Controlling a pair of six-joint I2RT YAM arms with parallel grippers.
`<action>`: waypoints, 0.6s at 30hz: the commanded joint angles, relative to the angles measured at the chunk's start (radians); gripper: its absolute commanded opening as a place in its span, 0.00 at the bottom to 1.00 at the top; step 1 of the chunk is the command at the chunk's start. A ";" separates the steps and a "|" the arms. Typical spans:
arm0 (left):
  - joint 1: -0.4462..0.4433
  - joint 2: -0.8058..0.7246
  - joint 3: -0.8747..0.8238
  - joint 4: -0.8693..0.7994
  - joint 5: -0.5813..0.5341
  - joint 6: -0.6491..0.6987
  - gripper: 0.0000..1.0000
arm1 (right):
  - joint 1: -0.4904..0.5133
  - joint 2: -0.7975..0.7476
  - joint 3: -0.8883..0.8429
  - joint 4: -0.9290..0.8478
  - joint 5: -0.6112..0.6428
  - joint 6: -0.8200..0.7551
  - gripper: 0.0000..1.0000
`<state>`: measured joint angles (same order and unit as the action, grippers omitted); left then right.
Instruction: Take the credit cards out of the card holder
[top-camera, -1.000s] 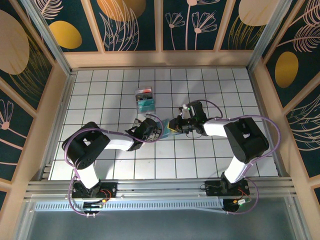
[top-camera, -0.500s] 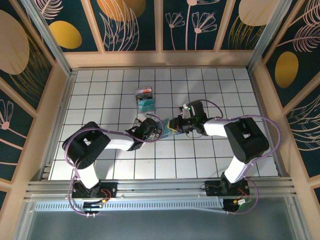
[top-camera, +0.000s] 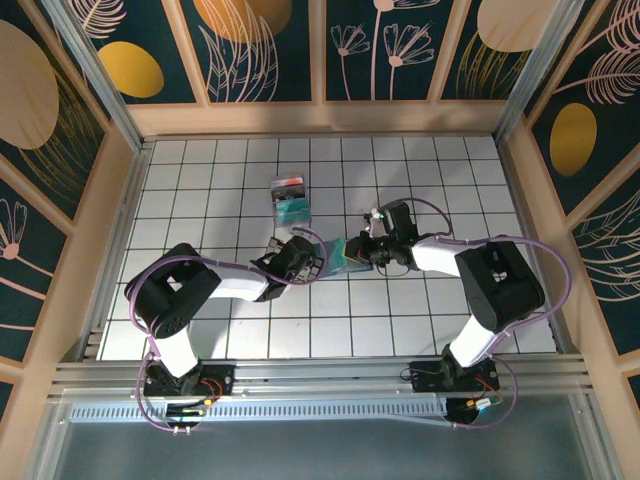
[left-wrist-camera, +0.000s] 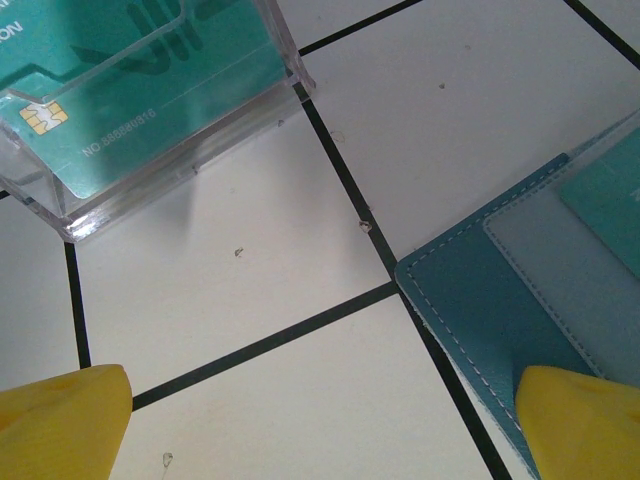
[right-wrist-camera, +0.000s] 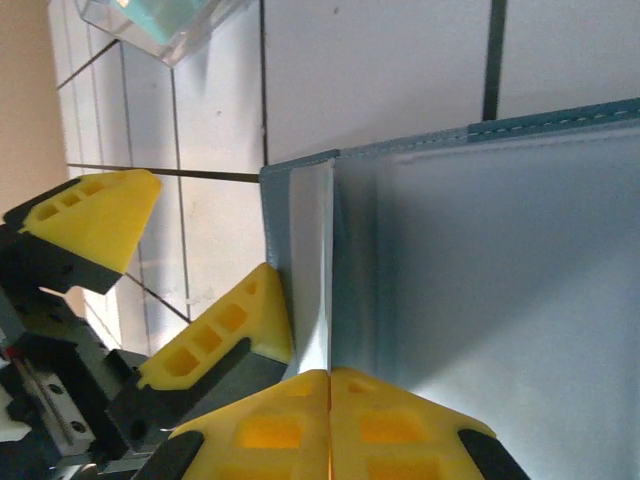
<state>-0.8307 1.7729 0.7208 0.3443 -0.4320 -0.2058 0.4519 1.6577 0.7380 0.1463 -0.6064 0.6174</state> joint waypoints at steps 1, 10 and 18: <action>-0.003 0.026 0.005 -0.077 -0.007 0.013 0.99 | -0.007 -0.026 0.038 -0.076 0.051 -0.049 0.07; -0.003 -0.020 0.018 -0.085 0.007 0.005 0.99 | -0.007 -0.073 0.057 -0.159 0.127 -0.107 0.02; -0.002 -0.127 0.084 -0.115 0.014 -0.005 0.99 | -0.006 -0.122 0.074 -0.209 0.177 -0.169 0.00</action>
<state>-0.8307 1.7031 0.7589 0.2573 -0.4217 -0.2062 0.4515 1.5742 0.7776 -0.0216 -0.4759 0.5007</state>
